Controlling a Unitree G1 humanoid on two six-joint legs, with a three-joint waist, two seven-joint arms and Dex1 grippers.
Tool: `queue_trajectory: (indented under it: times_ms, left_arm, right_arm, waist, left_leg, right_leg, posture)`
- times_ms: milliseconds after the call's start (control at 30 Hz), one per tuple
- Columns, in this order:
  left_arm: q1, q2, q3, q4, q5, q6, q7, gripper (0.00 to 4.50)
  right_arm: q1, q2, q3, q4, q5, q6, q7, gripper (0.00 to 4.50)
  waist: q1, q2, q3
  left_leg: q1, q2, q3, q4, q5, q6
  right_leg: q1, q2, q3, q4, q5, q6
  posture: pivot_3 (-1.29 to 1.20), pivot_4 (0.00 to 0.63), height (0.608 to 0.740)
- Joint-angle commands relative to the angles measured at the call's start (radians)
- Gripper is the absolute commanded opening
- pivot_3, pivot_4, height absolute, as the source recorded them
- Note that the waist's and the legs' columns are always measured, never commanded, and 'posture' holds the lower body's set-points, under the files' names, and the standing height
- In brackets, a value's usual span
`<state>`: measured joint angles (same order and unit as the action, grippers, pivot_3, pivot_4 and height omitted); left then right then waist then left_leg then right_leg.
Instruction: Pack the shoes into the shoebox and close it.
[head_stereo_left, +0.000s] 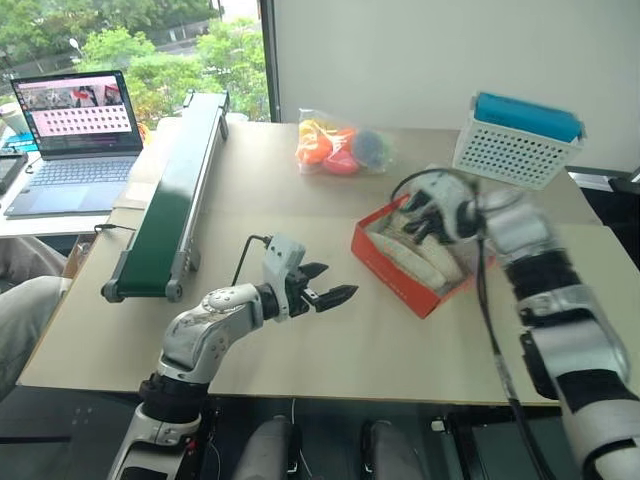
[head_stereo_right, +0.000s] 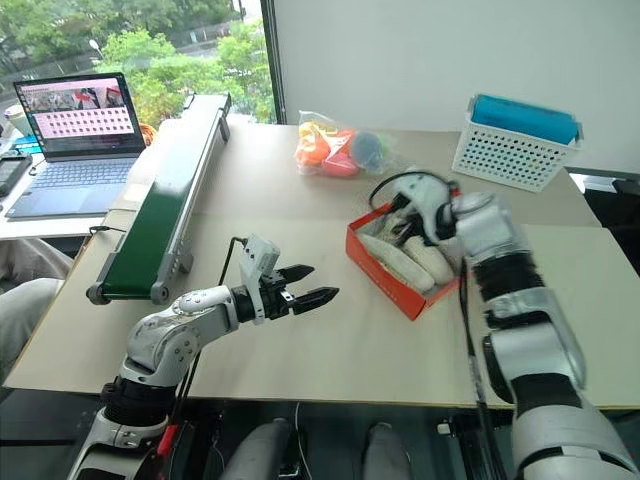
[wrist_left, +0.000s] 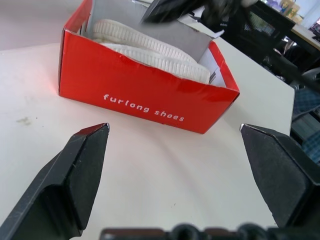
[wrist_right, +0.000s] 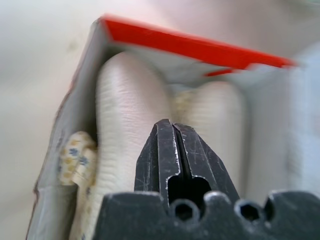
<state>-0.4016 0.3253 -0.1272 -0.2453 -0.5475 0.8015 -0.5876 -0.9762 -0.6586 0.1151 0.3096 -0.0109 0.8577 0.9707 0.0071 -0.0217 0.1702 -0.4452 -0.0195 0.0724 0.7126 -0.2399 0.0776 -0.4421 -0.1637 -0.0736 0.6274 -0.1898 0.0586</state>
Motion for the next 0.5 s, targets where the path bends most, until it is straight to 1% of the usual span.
queue_trajectory:
  times_ms: [33,100,167,200,300,367,433,500]
  left_arm:
    - [-0.025,0.005,-0.003,-0.031,0.004,-0.039,-0.032,4.50]
    - [-0.038,0.008,-0.014,-0.022,0.012,-0.048,-0.046,4.50]
    - [-0.048,0.009,-0.019,-0.014,0.015,-0.055,-0.058,4.50]
    - [-0.054,0.008,-0.021,-0.009,0.015,-0.058,-0.063,4.50]
    - [-0.074,-0.005,-0.032,0.017,0.023,-0.066,-0.074,4.50]
    - [-0.083,-0.011,-0.036,0.032,0.029,-0.070,-0.079,4.50]
    - [-0.089,-0.018,-0.039,0.042,0.037,-0.075,-0.084,4.50]
    - [-0.091,-0.023,-0.040,0.045,0.040,-0.077,-0.087,4.50]
  right_arm:
    - [0.041,-0.048,-0.122,-0.249,0.098,0.194,-0.011,0.06]
    - [0.097,-0.116,-0.173,-0.317,0.097,0.251,-0.037,0.06]
    - [0.175,-0.205,-0.150,-0.340,0.053,0.234,-0.066,0.06]
    - [0.221,-0.261,-0.118,-0.341,0.016,0.208,-0.085,0.06]
    - [0.322,-0.412,-0.006,-0.340,-0.108,0.111,-0.133,0.06]
    - [0.336,-0.455,0.059,-0.352,-0.157,0.069,-0.141,0.06]
    - [0.357,-0.494,0.173,-0.331,-0.261,-0.015,-0.144,0.06]
    - [0.362,-0.495,0.253,-0.298,-0.334,-0.075,-0.144,0.06]
  waist:
    - [-0.003,0.000,0.000]
    - [0.002,0.000,0.000]
    - [0.012,0.000,0.000]
    - [0.018,0.000,0.000]
    - [0.023,0.000,0.000]
    - [0.014,0.001,0.000]
    - [0.001,0.001,0.001]
    - [-0.006,0.001,0.001]
  left_leg:
    - [0.000,0.000,0.000,0.000,0.000,0.000]
    - [0.000,0.001,0.000,0.000,0.000,0.000]
    - [0.001,0.000,-0.001,0.001,-0.001,0.001]
    - [0.001,-0.001,-0.002,0.001,-0.004,0.004]
    - [0.000,-0.002,-0.001,0.002,-0.005,0.006]
    - [-0.001,-0.003,0.001,0.002,-0.003,0.005]
    - [0.000,-0.002,0.004,0.002,-0.002,0.005]
    - [0.002,0.000,0.005,0.002,-0.002,0.004]
  right_leg:
    - [0.000,0.000,0.000,0.000,0.000,0.000]
    - [0.001,0.000,-0.001,0.000,0.001,-0.001]
    - [0.002,-0.001,-0.001,0.000,0.001,-0.001]
    - [0.003,-0.002,-0.003,-0.001,0.001,-0.001]
    - [0.003,-0.003,-0.003,-0.002,0.000,0.000]
    - [0.002,-0.004,-0.001,-0.002,0.000,0.001]
    - [0.001,-0.003,0.002,-0.001,0.000,0.001]
    - [0.001,-0.002,0.002,-0.001,0.000,0.001]
  posture:
    - [0.00,0.150,0.699]
    - [0.00,0.150,0.699]
    - [0.00,0.150,0.699]
    - [0.00,0.150,0.699]
    - [0.00,0.150,0.699]
    - [0.00,0.150,0.699]
    - [0.00,0.150,0.699]
    - [0.00,0.150,0.699]
